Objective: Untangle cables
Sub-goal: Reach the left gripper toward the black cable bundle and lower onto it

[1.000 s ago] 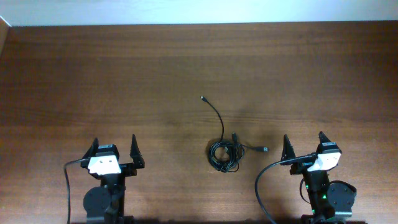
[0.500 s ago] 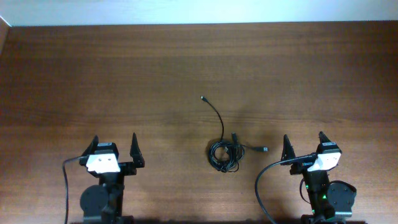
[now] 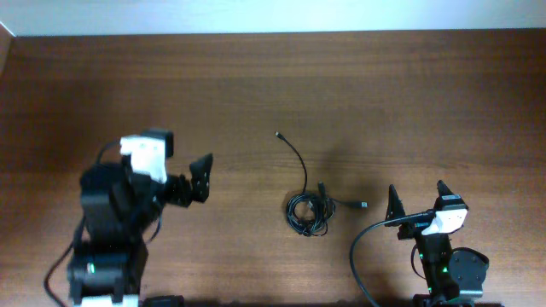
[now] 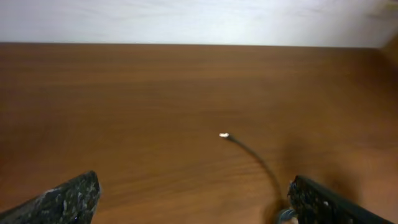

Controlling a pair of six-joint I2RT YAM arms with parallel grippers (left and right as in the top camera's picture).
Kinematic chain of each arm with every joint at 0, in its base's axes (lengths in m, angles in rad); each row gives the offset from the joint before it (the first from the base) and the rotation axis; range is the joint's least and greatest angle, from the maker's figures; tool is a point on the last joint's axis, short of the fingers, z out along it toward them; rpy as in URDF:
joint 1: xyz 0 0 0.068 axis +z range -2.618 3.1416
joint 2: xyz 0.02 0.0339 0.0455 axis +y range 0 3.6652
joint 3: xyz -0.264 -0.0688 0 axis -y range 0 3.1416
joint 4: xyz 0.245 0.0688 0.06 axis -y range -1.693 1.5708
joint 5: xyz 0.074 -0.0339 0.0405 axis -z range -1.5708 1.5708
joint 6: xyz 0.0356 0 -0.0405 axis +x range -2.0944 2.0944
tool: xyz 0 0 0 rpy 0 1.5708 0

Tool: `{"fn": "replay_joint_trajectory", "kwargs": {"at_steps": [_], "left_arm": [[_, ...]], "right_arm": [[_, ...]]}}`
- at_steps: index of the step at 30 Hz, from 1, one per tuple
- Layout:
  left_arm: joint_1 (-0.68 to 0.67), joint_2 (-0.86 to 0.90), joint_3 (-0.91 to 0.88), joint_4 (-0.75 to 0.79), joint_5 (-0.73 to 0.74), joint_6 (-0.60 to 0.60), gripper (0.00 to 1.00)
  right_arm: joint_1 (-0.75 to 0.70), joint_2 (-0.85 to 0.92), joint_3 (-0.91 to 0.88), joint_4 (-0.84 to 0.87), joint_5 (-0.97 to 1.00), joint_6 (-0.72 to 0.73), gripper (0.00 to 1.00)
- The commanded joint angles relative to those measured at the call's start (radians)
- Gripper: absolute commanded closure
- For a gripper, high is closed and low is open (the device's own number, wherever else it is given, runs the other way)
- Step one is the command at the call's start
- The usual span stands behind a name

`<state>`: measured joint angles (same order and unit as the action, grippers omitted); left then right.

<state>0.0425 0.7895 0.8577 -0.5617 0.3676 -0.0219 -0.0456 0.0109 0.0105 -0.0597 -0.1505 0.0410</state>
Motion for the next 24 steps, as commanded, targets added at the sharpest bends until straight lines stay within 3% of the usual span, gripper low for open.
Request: {"fn": "replay_joint_trajectory", "kwargs": {"at_steps": [1, 4, 8, 15, 24], "left_arm": [[0.006, 0.127, 0.066, 0.013, 0.277, 0.008, 0.01], [0.006, 0.220, 0.066, -0.008, 0.410, 0.008, 0.01], [0.006, 0.336, 0.066, -0.029, 0.479, 0.008, 0.01], [0.005, 0.475, 0.066, -0.037, 0.482, 0.008, 0.01], [0.005, 0.483, 0.066, -0.042, 0.481, 0.008, 0.01]], "right_arm": [[0.006, -0.007, -0.005, -0.005, 0.005, -0.008, 0.02], [0.006, -0.007, -0.005, -0.005, 0.005, -0.008, 0.02], [0.006, -0.007, -0.005, -0.005, 0.005, -0.008, 0.02], [0.006, -0.007, -0.005, -0.005, 0.005, -0.008, 0.02], [0.006, -0.006, -0.005, -0.005, 0.005, -0.008, 0.02]]}}
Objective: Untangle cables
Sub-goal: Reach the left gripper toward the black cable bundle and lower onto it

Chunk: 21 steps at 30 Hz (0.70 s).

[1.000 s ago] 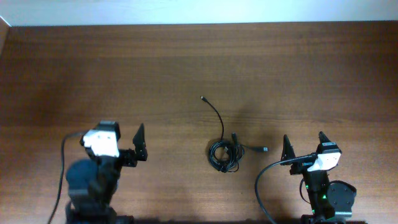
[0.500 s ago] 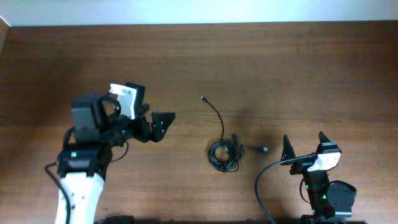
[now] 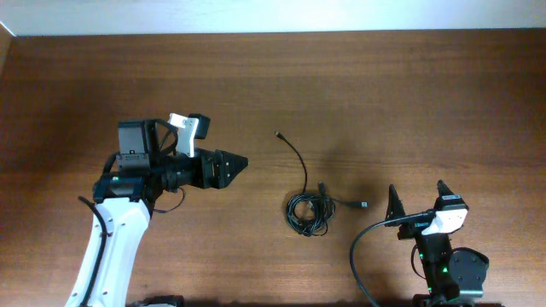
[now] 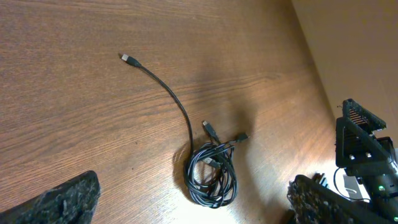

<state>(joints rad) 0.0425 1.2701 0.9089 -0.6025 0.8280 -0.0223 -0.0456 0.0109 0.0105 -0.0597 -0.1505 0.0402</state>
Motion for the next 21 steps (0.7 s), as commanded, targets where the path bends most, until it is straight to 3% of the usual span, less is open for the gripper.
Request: {"fn": "replay_joint_trajectory", "kwargs": {"at_steps": [1, 10, 15, 19, 21], "left_arm": [[0.005, 0.002, 0.015, -0.002, 0.020, 0.008, 0.01], [-0.032, 0.002, 0.015, -0.002, -0.041, -0.018, 0.03], [-0.206, 0.003, 0.015, -0.001, -0.421, -0.302, 0.03], [-0.385, 0.008, 0.015, -0.005, -0.557, -0.480, 0.06], [-0.448, 0.013, 0.014, -0.022, -0.665, -0.553, 0.12]], "right_arm": [[0.006, -0.006, -0.005, -0.005, 0.005, -0.007, 0.02], [0.006, -0.005, -0.005, -0.005, 0.005, -0.007, 0.02], [0.006, -0.005, -0.005, -0.005, 0.005, -0.007, 0.02], [0.006, -0.005, -0.005, -0.005, 0.005, -0.007, 0.01], [0.006, -0.005, -0.005, -0.005, 0.005, -0.007, 0.02]]}}
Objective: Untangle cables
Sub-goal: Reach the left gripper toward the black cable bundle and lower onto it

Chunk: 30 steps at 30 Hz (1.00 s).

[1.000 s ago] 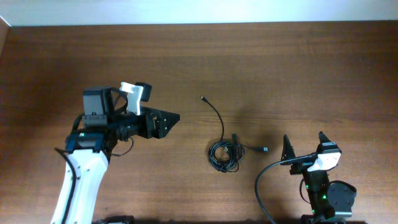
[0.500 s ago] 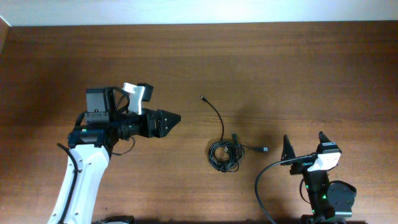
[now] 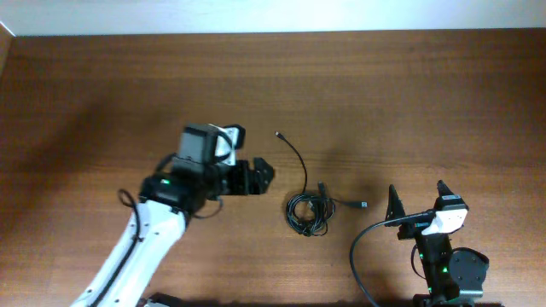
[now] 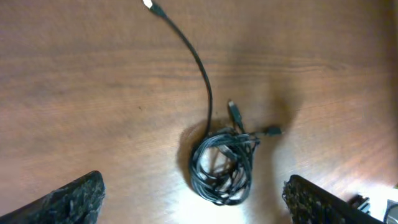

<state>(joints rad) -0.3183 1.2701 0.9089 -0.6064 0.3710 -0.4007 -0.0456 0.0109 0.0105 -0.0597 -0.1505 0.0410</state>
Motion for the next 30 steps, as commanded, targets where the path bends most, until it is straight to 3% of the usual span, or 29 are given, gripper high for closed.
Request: {"fn": "replay_joint_trajectory", "kwargs": {"at_steps": [1, 5, 8, 10, 13, 15, 18, 22, 25, 28, 30], "left_arm": [[-0.115, 0.019, 0.013, -0.026, -0.255, -0.212, 0.14], [-0.228, 0.097, 0.008, -0.013, -0.309, -0.269, 0.16], [-0.286, 0.179, 0.008, 0.038, -0.307, -0.269, 0.34], [-0.329, 0.251, 0.008, 0.100, -0.309, -0.266, 0.36], [-0.341, 0.315, 0.008, 0.165, -0.308, -0.133, 0.51], [-0.340, 0.321, 0.008, 0.168, -0.304, 0.006, 0.48], [-0.340, 0.318, 0.014, 0.194, -0.195, 0.266, 0.18], [-0.340, 0.319, 0.016, 0.203, -0.296, 0.546, 0.18], [-0.340, 0.319, 0.016, 0.233, -0.309, 0.583, 0.18], [-0.340, 0.329, 0.016, 0.240, -0.351, 0.624, 0.36], [-0.340, 0.349, 0.016, 0.247, -0.355, 0.628, 0.37]], "right_arm": [[0.006, -0.005, -0.005, -0.005, 0.005, -0.008, 0.02], [0.006, -0.006, -0.005, -0.005, 0.005, -0.008, 0.01], [0.006, -0.006, -0.005, -0.005, 0.005, -0.008, 0.01], [0.006, -0.006, -0.005, -0.005, 0.005, -0.008, 0.02], [0.006, -0.005, -0.005, -0.005, 0.005, -0.008, 0.01], [0.006, -0.005, -0.005, -0.005, 0.005, -0.008, 0.02], [0.006, -0.005, -0.005, -0.005, 0.005, -0.008, 0.02], [0.006, -0.005, -0.005, -0.005, 0.005, -0.008, 0.01], [0.006, -0.006, -0.005, -0.005, 0.005, -0.008, 0.02], [0.006, -0.006, -0.005, -0.005, 0.005, -0.008, 0.01], [0.006, -0.005, -0.005, -0.005, 0.005, -0.008, 0.02]]}}
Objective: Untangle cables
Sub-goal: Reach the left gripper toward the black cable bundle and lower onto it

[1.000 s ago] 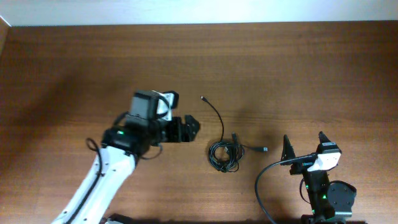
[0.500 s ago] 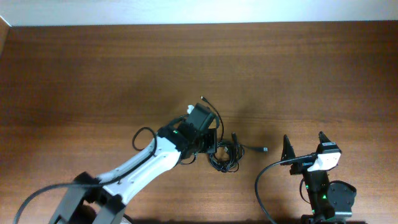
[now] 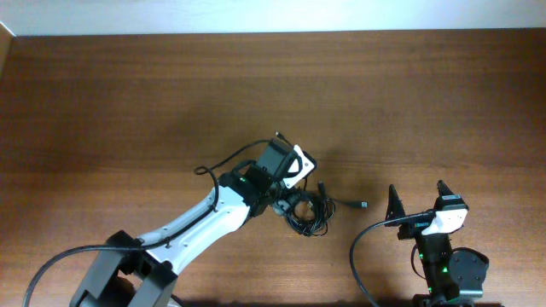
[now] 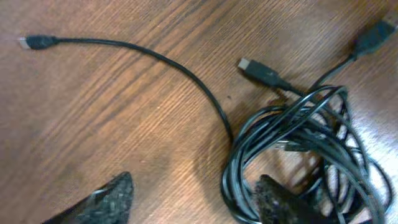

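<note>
A tangled coil of thin black cables (image 4: 298,137) lies on the wooden table, shown in the overhead view as the coil (image 3: 311,215). One strand runs from it up to a small plug (image 4: 31,42). Two more plugs (image 4: 258,68) stick out at the coil's top. My left gripper (image 4: 193,202) is open and low over the coil's left side. One fingertip (image 4: 283,199) is inside the loops, and the other fingertip (image 4: 109,199) is on bare wood outside them. My right gripper (image 3: 418,198) stands open at the front right, apart from the cables.
The brown wooden table (image 3: 128,94) spreads wide around the coil. A light wall edge runs along the far side. The right arm's base and its own cable (image 3: 363,247) sit at the front right. One short plug end (image 3: 363,205) points toward the right gripper.
My left gripper has moved right and down from left of the coil to right over it. One fingertip now stands inside the loops. The cables and the right arm have not moved.
My left gripper stood open at the table's left, far from the coil. It was then farther out toward the centre, and later close to the coil's left. Now it is open on the coil's left edge. The right gripper has stayed still and open.
</note>
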Controlling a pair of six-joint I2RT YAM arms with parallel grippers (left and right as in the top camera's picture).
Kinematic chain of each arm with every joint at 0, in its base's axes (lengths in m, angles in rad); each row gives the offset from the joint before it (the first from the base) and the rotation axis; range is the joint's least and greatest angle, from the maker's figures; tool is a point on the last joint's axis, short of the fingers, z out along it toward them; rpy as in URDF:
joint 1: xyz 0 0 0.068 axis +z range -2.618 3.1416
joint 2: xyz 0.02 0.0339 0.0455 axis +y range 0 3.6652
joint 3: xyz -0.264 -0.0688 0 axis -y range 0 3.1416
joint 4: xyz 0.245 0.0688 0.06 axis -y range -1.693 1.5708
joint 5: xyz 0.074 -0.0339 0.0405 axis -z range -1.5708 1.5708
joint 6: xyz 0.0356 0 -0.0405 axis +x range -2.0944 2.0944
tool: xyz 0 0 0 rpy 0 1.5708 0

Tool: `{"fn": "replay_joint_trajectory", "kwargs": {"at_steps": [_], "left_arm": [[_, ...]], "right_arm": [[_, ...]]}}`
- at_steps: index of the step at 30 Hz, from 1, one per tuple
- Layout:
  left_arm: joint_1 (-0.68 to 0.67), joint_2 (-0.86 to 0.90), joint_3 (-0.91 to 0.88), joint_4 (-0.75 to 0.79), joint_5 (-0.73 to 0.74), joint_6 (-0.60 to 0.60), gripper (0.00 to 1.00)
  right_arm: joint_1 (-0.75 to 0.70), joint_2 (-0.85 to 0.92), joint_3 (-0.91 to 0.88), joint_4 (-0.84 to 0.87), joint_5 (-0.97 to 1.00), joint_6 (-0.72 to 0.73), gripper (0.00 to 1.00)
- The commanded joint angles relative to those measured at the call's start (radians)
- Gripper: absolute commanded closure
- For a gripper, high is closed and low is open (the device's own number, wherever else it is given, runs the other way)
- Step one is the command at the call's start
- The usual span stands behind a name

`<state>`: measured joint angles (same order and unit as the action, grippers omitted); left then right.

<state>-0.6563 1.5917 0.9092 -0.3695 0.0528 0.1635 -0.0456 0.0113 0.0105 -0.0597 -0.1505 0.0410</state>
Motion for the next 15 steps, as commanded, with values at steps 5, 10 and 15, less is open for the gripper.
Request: {"fn": "replay_joint_trajectory", "kwargs": {"at_steps": [5, 10, 15], "left_arm": [[-0.003, 0.084, 0.015, 0.034, -0.026, 0.078, 0.41], [-0.003, 0.122, 0.015, 0.066, 0.032, 0.078, 0.55], [-0.005, 0.150, 0.015, 0.076, 0.070, 0.078, 0.55]], "right_arm": [[0.006, -0.006, -0.005, -0.005, 0.005, -0.008, 0.01], [0.006, -0.006, -0.005, -0.005, 0.005, -0.008, 0.02], [0.006, -0.006, -0.005, -0.005, 0.005, -0.008, 0.01]]}}
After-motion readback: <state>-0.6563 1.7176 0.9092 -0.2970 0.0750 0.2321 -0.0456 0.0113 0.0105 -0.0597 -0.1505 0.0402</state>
